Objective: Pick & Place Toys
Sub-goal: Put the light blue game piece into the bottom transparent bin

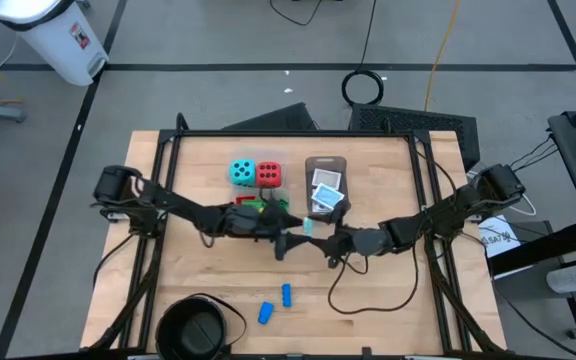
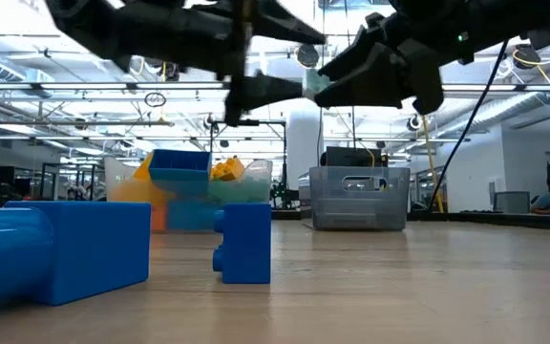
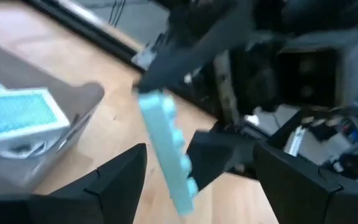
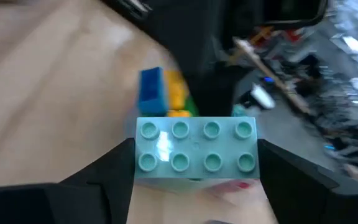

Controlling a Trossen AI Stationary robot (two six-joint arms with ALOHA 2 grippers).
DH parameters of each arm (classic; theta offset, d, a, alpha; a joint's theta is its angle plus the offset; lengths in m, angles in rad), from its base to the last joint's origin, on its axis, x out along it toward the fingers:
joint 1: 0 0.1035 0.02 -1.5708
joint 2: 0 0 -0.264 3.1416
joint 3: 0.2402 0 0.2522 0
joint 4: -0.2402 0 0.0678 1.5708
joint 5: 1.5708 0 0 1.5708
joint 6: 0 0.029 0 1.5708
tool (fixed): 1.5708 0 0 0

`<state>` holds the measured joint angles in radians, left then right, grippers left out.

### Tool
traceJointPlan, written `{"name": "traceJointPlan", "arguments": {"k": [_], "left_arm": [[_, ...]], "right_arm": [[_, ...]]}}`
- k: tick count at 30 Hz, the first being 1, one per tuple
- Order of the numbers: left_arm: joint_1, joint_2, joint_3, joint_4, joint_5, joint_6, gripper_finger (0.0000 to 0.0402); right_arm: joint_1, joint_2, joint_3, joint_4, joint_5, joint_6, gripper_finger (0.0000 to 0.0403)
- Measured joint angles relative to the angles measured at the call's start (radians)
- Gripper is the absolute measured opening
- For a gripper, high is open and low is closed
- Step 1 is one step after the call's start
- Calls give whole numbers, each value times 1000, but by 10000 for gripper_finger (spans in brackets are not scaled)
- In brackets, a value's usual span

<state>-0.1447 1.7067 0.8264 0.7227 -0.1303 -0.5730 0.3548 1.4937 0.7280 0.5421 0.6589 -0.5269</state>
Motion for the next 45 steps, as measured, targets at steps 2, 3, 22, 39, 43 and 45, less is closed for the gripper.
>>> {"name": "traceJointPlan", "arguments": {"k": [2, 3, 22, 39, 43, 45], "left_arm": [[7, 28, 39, -38, 0, -5, 296], [12, 37, 53, -54, 0, -5, 296], [90, -230, 85, -627, -25, 24, 47], [94, -262, 41, -929, -196, -63, 167], [97, -278, 41, -939, -144, -31, 245], [99, -299, 41, -939, -103, -48, 274]], "right_arm": [[1, 0, 0, 7, 22, -16, 271], [1, 0, 0, 8, 21, -16, 273], [28, -28, 0, -21, 80, 77, 315], [40, -75, 0, -47, 96, 153, 286], [40, -75, 0, -61, 96, 160, 289], [40, -75, 0, -74, 96, 160, 290]]}}
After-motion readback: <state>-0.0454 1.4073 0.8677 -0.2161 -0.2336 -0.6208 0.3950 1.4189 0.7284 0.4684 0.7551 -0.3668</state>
